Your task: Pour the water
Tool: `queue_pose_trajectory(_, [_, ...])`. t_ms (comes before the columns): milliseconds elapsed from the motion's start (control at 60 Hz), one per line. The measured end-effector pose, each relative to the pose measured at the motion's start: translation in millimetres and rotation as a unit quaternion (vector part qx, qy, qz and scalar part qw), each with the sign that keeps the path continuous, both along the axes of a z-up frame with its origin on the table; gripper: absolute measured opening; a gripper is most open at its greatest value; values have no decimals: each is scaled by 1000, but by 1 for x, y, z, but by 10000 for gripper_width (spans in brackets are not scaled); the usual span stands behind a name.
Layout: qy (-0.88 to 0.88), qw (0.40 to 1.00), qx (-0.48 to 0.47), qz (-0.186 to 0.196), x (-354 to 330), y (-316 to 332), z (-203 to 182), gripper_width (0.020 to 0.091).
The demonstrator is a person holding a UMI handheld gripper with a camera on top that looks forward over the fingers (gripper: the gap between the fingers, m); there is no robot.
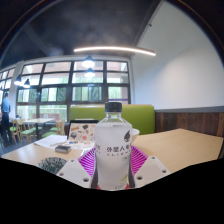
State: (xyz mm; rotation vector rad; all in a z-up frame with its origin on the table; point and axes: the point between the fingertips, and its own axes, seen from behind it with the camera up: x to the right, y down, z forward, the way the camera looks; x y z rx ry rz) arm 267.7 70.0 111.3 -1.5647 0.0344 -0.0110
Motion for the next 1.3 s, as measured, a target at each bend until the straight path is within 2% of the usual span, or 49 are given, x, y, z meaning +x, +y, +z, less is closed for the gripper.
queue_pose_trajectory(83, [-8, 1000, -14, 13, -2, 8, -8, 420])
queue_pose_trajectory(233, [-10, 999, -49, 8, -4, 9, -28, 434])
queue_pose_trajectory(267, [-2, 998, -64, 14, -5, 10, -34, 478])
queue_pose_trajectory(383, [14, 997, -72, 24, -6, 7, -36, 478])
queue_pose_trajectory(500, [10, 997, -72, 29, -6, 6, -35, 549])
queue_pose_trajectory(633, [8, 997, -70, 30, -9, 3, -36, 585])
queue_pose_trajectory(683, [13, 997, -76, 26, -7, 3, -38, 637])
queue_pose_trajectory(767, [25, 996, -80, 22, -6, 2, -38, 799])
queue_pose_trajectory(800, [30, 996, -78, 16, -4, 0, -37, 832])
queue_pose_trajectory(983, [19, 995, -96, -1, -5, -27, -34, 825])
queue_pose_trajectory(1300, [6, 997, -82, -3, -53, -156, 15, 824])
